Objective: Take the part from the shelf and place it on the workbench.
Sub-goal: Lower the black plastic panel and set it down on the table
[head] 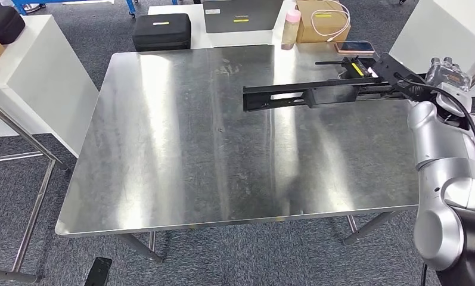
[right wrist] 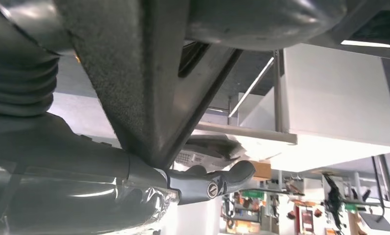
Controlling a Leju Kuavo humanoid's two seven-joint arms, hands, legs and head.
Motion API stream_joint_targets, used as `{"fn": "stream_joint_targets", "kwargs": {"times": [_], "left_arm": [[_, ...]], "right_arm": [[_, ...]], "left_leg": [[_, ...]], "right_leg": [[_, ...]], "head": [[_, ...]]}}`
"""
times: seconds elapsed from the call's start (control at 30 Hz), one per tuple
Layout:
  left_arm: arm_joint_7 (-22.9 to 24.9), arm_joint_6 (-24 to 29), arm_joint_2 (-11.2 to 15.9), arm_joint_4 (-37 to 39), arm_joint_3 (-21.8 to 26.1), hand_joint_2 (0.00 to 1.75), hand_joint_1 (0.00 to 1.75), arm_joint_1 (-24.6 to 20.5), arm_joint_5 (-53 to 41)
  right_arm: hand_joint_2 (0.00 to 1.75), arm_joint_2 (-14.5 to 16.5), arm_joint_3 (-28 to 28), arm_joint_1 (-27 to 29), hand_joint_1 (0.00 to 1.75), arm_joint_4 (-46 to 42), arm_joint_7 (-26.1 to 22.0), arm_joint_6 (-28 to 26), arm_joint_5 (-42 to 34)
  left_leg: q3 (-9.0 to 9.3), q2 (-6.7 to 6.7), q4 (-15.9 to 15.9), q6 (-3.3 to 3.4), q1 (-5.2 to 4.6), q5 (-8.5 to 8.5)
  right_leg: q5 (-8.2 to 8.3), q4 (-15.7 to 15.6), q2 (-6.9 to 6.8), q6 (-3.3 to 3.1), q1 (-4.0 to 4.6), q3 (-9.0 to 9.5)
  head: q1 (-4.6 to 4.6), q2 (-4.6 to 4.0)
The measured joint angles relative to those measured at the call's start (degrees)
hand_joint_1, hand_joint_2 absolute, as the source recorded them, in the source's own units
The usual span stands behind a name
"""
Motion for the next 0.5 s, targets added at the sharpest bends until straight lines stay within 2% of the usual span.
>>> {"fn": "stream_joint_targets", "kwargs": {"times": [0.3,0.5], "left_arm": [[-0.02,-0.03,0.0,0.0,1.22,0.0,0.0,0.0,0.34],[0.56,-0.32,0.0,0.0,1.35,0.0,0.0,-0.02,-0.21]], "right_arm": [[0.0,-0.68,-0.85,-0.64,0.0,0.15,-0.08,2.02,0.12],[0.0,-0.76,-2.78,-0.83,0.0,0.85,-0.87,7.88,-3.42]], "left_leg": [[0.01,0.0,0.0,0.0,0.0,0.0],[0.01,0.0,0.0,0.0,0.0,0.0]], "right_leg": [[0.0,0.0,0.0,0.0,0.0,0.01],[0.0,0.0,0.0,0.0,0.01,0.0]], "head": [[0.0,0.0],[0.01,0.0]]}}
